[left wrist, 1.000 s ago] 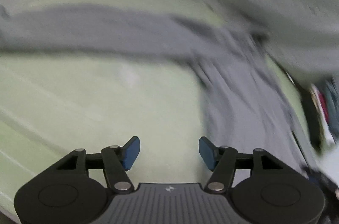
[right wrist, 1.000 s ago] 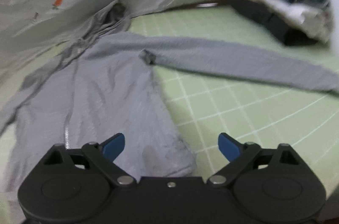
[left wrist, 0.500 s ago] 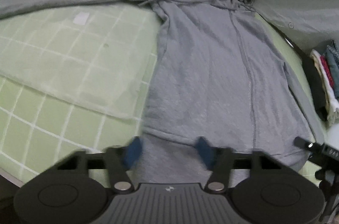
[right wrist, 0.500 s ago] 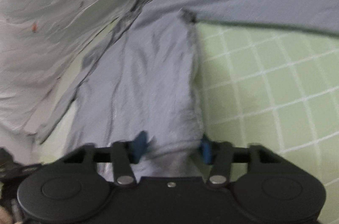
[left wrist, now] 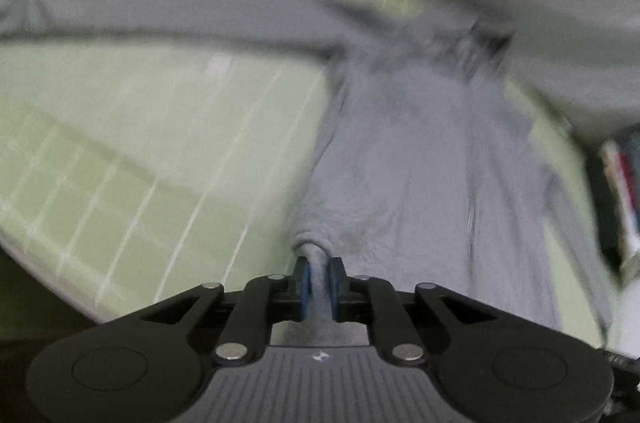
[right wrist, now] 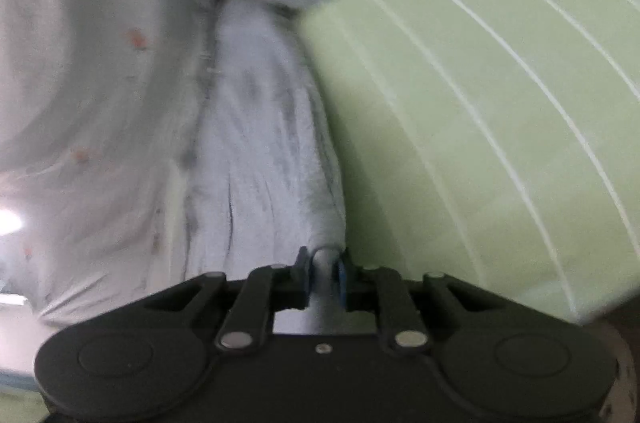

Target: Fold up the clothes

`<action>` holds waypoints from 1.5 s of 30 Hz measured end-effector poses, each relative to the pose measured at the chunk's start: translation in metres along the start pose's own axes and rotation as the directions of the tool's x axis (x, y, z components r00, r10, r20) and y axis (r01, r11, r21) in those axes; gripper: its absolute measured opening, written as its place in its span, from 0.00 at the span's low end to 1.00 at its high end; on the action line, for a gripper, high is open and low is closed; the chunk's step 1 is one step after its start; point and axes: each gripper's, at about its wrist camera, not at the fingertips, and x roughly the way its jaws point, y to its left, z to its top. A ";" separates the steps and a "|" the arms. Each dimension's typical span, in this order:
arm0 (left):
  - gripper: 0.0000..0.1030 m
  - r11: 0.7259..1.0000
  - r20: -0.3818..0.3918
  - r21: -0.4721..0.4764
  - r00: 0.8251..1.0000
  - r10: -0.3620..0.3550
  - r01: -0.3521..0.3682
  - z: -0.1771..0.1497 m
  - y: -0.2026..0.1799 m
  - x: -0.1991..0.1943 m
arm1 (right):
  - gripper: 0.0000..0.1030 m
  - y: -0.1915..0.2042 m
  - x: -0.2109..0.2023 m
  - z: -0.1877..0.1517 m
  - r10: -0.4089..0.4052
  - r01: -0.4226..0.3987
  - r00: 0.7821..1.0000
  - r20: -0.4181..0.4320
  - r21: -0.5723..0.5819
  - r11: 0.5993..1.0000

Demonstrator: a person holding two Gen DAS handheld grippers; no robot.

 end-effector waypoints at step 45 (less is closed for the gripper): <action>0.53 0.829 0.137 0.557 0.979 -0.148 0.048 0.364 -0.234 0.242 | 0.97 0.211 0.256 0.317 -0.387 0.701 0.709 0.590 -0.532 0.474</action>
